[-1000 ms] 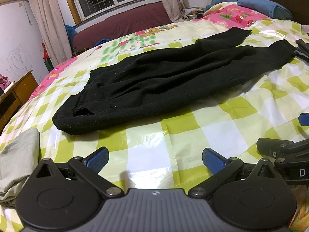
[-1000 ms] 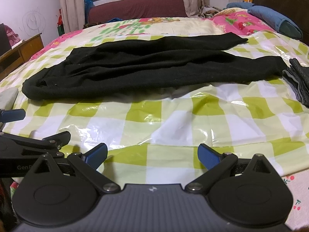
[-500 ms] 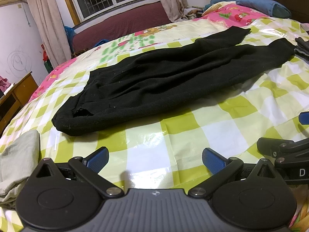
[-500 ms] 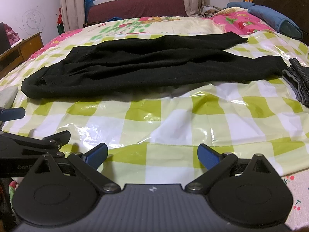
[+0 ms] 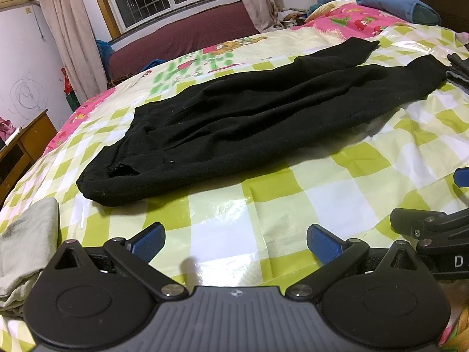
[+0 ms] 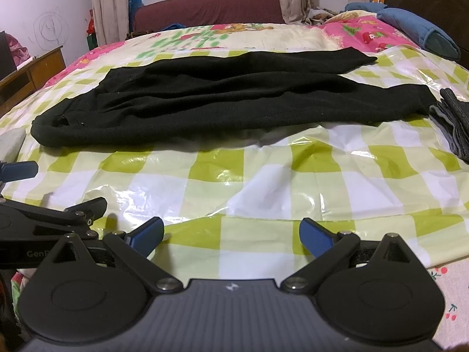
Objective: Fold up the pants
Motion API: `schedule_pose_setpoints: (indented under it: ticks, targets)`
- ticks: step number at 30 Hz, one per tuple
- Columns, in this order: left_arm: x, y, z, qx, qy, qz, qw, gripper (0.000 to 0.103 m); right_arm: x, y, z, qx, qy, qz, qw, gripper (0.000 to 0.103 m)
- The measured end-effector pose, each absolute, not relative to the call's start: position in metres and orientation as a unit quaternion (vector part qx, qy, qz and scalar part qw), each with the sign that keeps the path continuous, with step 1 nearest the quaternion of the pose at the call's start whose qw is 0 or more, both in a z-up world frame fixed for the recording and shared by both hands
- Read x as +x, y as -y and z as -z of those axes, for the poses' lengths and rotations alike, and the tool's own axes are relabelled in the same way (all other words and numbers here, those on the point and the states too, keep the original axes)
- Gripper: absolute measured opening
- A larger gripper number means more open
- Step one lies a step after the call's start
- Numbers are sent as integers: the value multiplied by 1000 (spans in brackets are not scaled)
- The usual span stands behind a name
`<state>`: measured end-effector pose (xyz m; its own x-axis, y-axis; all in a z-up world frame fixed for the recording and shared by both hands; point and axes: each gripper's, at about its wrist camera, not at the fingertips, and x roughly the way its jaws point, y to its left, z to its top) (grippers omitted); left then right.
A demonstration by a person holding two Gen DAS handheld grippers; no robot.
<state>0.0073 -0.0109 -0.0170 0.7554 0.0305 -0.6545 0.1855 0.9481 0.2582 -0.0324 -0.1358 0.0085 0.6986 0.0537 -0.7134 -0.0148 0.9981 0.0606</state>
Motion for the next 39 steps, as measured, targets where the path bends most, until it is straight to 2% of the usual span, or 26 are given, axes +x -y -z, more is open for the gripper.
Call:
schedule_pose_setpoints:
  ticks: [10, 16, 20, 26, 37, 39]
  targets:
    - [9, 11, 18, 157, -348, 45, 923, 103, -30, 135, -9, 23, -390, -21, 920, 99]
    - [17, -7, 5, 118, -330, 37, 936, 103, -14, 125, -25, 14, -371, -48, 927, 99]
    - [32, -34, -3, 88, -326, 18, 941, 103, 9, 104, -35, -26, -350, -78, 933, 99]
    - [59, -81, 1, 104, -323, -26, 940, 103, 45, 71, -35, -101, -344, -139, 923, 99]
    - [106, -131, 6, 37, -329, -33, 943, 103, 96, 10, -6, -256, -303, -219, 891, 97]
    - [112, -132, 7, 48, -325, -32, 944, 103, 102, 5, -1, -258, -316, -230, 883, 81]
